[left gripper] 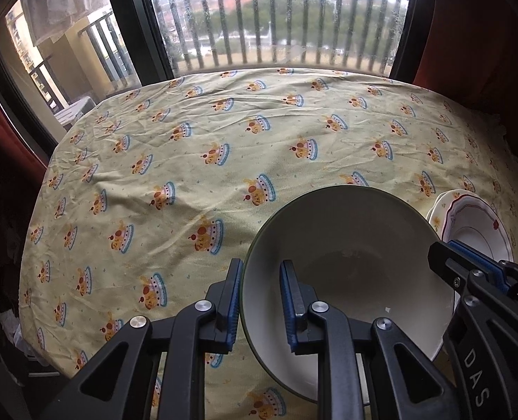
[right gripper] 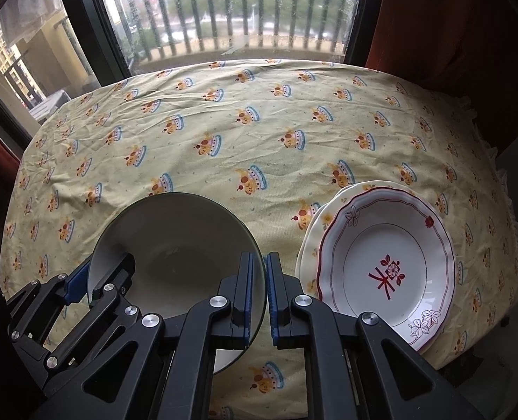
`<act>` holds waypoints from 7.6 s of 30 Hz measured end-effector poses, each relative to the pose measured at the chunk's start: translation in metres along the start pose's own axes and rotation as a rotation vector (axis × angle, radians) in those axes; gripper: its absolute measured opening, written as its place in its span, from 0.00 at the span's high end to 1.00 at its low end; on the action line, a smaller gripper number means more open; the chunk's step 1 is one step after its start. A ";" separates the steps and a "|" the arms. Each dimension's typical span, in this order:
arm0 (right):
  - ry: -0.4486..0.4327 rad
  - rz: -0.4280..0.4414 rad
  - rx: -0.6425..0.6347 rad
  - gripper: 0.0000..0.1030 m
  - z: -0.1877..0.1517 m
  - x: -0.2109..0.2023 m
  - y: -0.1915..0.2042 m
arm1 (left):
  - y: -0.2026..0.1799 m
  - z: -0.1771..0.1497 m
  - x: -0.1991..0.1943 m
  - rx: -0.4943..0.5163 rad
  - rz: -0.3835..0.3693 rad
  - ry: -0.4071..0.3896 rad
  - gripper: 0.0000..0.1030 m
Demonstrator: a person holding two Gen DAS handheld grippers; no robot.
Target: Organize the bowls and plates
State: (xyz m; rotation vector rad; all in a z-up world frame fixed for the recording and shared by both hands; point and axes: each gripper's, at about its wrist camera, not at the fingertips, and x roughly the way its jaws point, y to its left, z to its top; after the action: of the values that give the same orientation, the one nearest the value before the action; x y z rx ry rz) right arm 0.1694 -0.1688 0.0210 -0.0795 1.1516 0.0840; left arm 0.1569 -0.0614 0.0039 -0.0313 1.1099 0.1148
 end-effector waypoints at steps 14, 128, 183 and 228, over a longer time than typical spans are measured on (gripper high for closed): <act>0.026 0.142 -0.032 0.82 -0.017 0.003 -0.018 | 0.000 -0.024 0.001 -0.082 -0.033 0.047 0.57; 0.080 0.283 0.030 0.52 0.018 -0.010 -0.092 | -0.085 0.013 -0.020 0.000 -0.303 0.125 0.33; 0.134 0.193 0.074 0.34 0.002 0.041 -0.211 | -0.199 0.001 0.010 0.030 -0.205 0.180 0.23; -0.486 0.050 -0.017 0.05 -0.161 -0.070 -0.100 | -0.010 -0.151 -0.093 -0.206 0.042 -0.488 0.00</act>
State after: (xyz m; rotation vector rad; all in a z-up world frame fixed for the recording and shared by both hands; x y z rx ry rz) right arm 0.0052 -0.2869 0.0221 -0.0412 0.6675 0.1488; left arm -0.0180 -0.0910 0.0195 -0.1561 0.6088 0.2602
